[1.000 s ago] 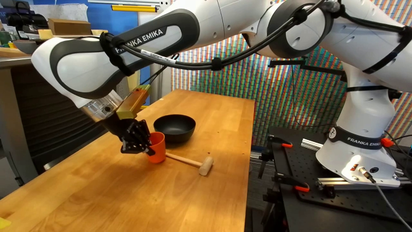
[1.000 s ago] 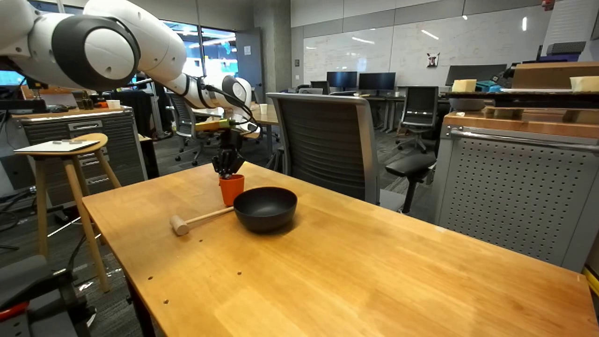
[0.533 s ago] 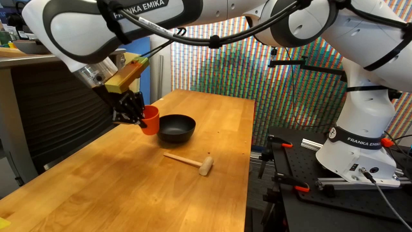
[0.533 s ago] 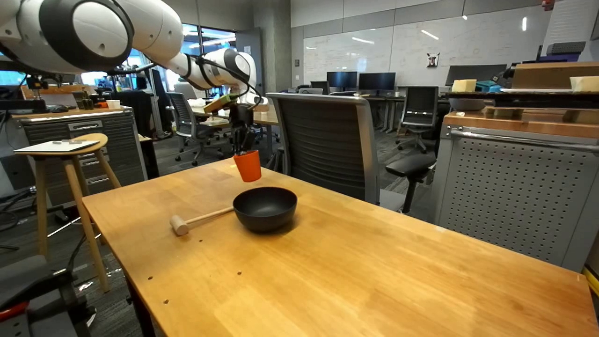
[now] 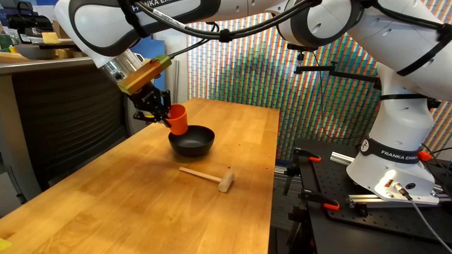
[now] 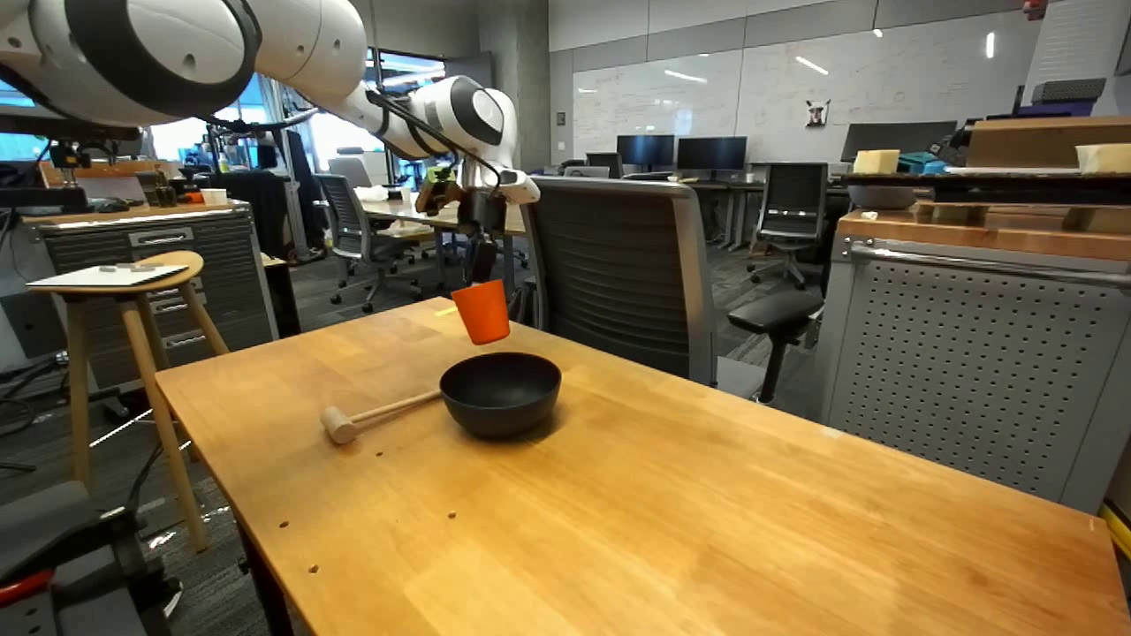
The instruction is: Put the orange cup in the black bowl
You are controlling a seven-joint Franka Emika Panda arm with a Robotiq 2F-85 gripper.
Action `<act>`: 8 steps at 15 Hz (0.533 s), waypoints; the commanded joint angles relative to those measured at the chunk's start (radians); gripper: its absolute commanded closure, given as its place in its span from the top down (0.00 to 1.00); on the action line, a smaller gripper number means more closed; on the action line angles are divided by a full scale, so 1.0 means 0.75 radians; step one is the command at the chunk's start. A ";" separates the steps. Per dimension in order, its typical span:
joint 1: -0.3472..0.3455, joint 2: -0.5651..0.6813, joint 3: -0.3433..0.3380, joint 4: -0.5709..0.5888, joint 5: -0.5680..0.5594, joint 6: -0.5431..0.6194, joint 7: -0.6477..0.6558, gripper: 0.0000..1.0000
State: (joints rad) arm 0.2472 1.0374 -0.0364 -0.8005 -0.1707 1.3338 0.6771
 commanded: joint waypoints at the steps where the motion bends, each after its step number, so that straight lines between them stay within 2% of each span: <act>1: -0.080 0.075 0.003 0.032 0.094 -0.050 0.110 0.06; 7: -0.183 0.158 0.055 0.045 0.182 0.002 0.007 0.07; 8: -0.188 0.155 0.068 0.039 0.184 0.023 -0.026 0.29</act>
State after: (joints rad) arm 0.1243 1.1372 -0.0139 -0.8051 -0.0609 1.3365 0.7089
